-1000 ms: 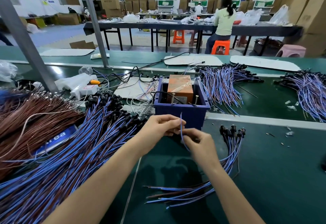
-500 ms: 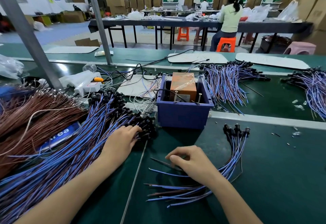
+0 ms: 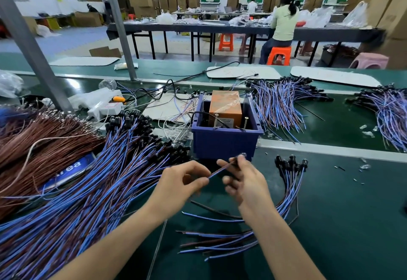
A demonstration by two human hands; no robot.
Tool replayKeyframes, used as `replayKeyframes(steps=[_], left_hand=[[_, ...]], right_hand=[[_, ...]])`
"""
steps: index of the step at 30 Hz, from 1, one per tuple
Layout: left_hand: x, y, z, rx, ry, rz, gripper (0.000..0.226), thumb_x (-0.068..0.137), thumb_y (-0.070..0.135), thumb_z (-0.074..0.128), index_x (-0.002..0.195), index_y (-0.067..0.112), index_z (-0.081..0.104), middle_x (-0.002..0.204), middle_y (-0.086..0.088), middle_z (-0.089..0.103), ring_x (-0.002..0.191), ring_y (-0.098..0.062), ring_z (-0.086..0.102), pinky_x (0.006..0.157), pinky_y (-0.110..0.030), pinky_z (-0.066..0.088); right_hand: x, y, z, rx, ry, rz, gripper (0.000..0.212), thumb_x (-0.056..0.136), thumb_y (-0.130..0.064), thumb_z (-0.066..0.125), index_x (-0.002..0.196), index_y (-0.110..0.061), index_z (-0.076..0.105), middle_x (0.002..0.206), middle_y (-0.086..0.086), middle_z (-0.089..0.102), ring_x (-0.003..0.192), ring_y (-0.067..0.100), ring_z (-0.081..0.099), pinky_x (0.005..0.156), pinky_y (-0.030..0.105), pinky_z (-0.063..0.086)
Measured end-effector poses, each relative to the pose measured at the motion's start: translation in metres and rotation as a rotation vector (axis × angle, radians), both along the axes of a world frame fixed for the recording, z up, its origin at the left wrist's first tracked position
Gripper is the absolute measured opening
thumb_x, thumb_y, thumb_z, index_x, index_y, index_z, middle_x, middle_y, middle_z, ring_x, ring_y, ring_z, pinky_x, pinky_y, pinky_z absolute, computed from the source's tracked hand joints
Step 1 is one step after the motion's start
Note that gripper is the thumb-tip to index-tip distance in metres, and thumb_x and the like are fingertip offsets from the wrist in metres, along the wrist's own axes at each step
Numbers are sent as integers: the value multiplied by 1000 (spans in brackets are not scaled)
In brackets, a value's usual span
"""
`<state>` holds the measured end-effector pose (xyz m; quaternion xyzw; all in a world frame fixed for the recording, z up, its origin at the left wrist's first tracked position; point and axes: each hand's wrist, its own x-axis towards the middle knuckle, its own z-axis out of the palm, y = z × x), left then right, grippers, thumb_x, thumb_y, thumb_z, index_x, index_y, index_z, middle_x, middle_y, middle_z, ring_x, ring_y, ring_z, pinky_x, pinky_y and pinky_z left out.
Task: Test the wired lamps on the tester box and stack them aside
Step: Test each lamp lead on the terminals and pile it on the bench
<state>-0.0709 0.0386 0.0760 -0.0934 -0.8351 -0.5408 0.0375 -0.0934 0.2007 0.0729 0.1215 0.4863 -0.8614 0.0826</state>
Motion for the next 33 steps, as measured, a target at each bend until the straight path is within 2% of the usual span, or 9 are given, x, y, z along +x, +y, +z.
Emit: replayKeyframes(steps=[4, 8, 12, 14, 17, 19, 21, 23, 33], left_hand=[[5, -29, -4, -161, -109, -63, 11, 84, 13, 71, 80, 22, 72, 58, 10, 61, 49, -2, 48, 52, -14, 38], [10, -54, 3, -259, -142, -61, 11, 84, 16, 71, 81, 26, 74, 64, 11, 69, 51, 2, 50, 53, -10, 37], [12, -52, 13, -243, -121, -71, 13, 84, 12, 71, 83, 24, 76, 67, 11, 70, 55, 4, 56, 57, -7, 39], [13, -43, 19, -191, -117, -105, 11, 84, 8, 70, 84, 18, 76, 63, 13, 68, 54, 4, 55, 56, -5, 39], [13, -29, 28, -75, -129, -130, 10, 81, 6, 73, 82, 15, 76, 68, -1, 70, 58, -5, 57, 60, -15, 47], [9, -19, 34, -8, -113, -139, 9, 80, 5, 73, 81, 13, 76, 65, -3, 68, 57, -8, 57, 60, -17, 48], [3, -8, 38, 68, -93, -129, 7, 80, 3, 72, 81, 10, 75, 63, -2, 67, 56, -8, 56, 59, -17, 48], [-5, 3, 40, 163, -80, -102, 9, 81, 1, 70, 82, 9, 74, 62, 2, 66, 55, -7, 54, 58, -16, 48], [-41, 45, 19, 440, -230, 146, 12, 91, 6, 60, 86, 13, 69, 72, 1, 68, 57, -3, 58, 55, -14, 46]], right_hand=[[-21, 51, 3, -98, -53, -222, 26, 101, -31, 43, 84, -14, 54, 57, 4, 62, 32, 6, 42, 31, 13, 30], [-40, 101, 4, 196, -41, -321, 22, 101, -30, 45, 97, -14, 61, 62, 3, 46, 28, 3, 32, 32, 9, 22], [-50, 114, 9, 578, -5, -313, 23, 98, -22, 53, 110, -8, 66, 63, 7, 51, 31, 3, 37, 37, 13, 28], [-49, 109, 13, 925, 34, -165, 34, 96, -19, 56, 126, -4, 59, 86, 14, 64, 57, 14, 54, 57, 25, 45], [-38, 89, 19, 1460, 142, -87, 55, 93, -23, 60, 142, -8, 42, 130, 18, 51, 112, 30, 52, 96, 36, 39], [-21, 66, 28, 1337, 351, -117, 50, 90, -22, 64, 138, -15, 50, 120, 4, 58, 103, 25, 59, 93, 34, 43], [-5, 41, 35, 1001, 463, 81, 32, 89, -16, 65, 121, -19, 64, 93, -9, 71, 67, 16, 66, 65, 26, 54], [4, 22, 34, 758, 509, 244, 21, 91, -9, 61, 108, -16, 71, 76, -4, 74, 53, 15, 63, 51, 22, 50], [-12, 9, 1, 711, 414, -133, 23, 87, 0, 64, 83, -22, 68, 66, -2, 70, 50, 10, 63, 51, 20, 51]])
